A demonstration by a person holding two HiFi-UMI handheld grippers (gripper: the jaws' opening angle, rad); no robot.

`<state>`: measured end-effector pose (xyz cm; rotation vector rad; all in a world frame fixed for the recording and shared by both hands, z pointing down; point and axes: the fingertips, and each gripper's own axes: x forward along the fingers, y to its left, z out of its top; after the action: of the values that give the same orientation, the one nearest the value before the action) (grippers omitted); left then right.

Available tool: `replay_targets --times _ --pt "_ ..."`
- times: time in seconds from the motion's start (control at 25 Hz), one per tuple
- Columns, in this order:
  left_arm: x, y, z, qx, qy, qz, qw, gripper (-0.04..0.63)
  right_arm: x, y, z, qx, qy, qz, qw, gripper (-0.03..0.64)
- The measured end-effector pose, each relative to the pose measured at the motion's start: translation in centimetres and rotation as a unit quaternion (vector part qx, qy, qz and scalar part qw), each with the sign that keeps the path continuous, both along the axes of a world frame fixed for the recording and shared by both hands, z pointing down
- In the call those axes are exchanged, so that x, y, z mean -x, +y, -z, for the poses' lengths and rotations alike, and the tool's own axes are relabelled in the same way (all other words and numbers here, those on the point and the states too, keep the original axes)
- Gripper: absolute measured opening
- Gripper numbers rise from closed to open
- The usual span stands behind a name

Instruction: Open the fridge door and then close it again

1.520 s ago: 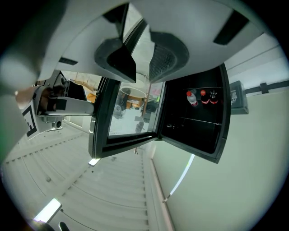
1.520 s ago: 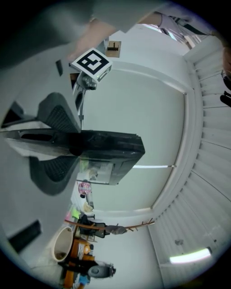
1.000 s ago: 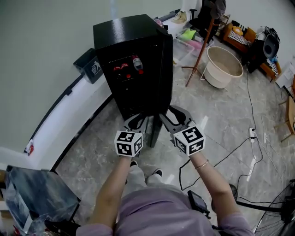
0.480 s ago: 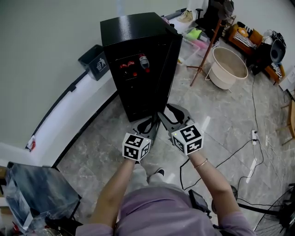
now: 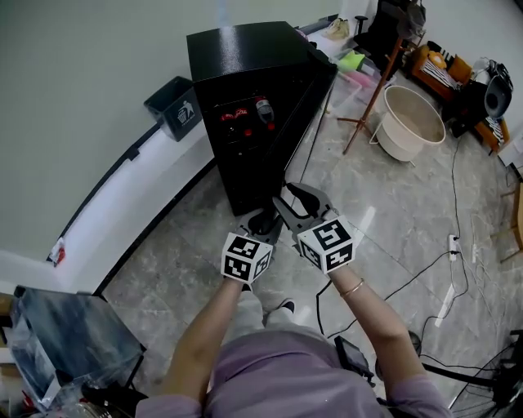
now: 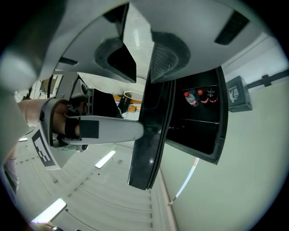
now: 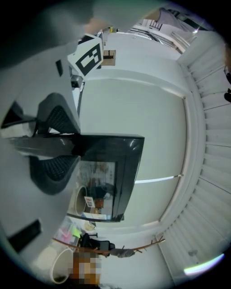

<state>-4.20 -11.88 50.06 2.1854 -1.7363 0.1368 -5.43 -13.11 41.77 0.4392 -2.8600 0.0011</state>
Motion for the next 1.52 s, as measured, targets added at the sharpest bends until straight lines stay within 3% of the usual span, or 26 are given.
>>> replay_targets --times 0.28,0.68,1.52 --pt "4.1 -0.4 -0.6 0.013 0.007 0.033 0.9994 0.091 1.9 -0.3 0.0 0.036 -0.03 -0.01 0.999 0.153" --pt "11.0 -1.9 -0.8 0.013 0.016 0.087 0.996 0.098 2.0 -2.7 -1.9 0.067 -0.028 -0.065 0.995 0.138" --pt "20.8 -6.4 -1.2 0.016 0.007 0.137 0.9904 0.094 6.4 -5.7 -5.3 0.109 -0.019 -0.087 0.99 0.115"
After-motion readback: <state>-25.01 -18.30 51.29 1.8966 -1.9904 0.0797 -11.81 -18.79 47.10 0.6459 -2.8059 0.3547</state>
